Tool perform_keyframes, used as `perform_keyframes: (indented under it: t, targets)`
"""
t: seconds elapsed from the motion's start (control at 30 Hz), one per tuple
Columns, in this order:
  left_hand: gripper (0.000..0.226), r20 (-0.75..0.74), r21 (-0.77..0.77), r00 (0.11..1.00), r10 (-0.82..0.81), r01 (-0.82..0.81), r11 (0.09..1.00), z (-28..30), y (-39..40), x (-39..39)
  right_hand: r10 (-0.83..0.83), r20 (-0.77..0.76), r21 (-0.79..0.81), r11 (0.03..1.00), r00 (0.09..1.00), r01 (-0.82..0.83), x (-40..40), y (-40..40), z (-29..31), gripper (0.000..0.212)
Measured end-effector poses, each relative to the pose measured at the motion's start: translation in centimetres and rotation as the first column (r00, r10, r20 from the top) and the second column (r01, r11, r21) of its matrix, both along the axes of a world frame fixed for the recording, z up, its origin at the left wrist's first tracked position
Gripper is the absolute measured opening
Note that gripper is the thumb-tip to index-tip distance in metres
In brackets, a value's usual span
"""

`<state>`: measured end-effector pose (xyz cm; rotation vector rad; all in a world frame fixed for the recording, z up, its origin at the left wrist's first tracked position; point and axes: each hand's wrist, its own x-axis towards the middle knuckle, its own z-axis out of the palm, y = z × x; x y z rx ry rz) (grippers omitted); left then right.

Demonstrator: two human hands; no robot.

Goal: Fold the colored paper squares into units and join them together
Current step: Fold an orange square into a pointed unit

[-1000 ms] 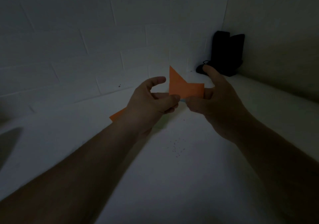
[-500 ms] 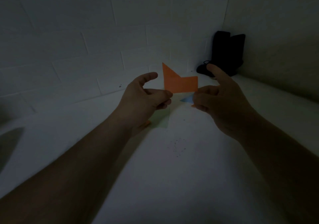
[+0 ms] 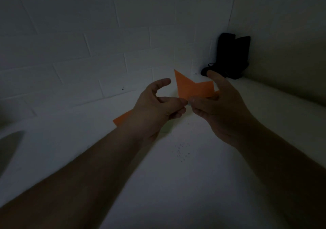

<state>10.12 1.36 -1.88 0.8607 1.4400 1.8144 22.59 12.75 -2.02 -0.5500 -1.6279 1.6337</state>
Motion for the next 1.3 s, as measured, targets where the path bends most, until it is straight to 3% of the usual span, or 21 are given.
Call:
perform_keyframes:
  t: [0.3,0.57,1.03,1.3]
  targets:
    - [0.067,-0.128,-0.004,0.992,0.009,-0.01,1.0,-0.5,0.0,0.1,0.021,0.004,-0.007,1.0,1.0,-0.021,0.0,-0.2,0.2,0.089]
    - [0.069,-0.076,-0.031,0.997,0.004,-0.006,0.999,-0.3,-0.1,-0.4,-0.013,0.059,-0.022,1.0,0.998,0.014,0.1,-0.3,0.6,0.085]
    - [0.075,-0.028,-0.081,1.0,-0.005,0.003,0.997,0.3,-0.4,-0.9,0.024,-0.006,-0.078,0.997,1.0,-0.025,0.8,1.2,0.4,0.089]
    - [0.073,-0.117,-0.131,0.993,0.006,-0.021,0.991,-0.1,-0.5,-1.5,0.012,0.042,-0.056,0.998,0.999,-0.01,1.1,1.5,0.2,0.091]
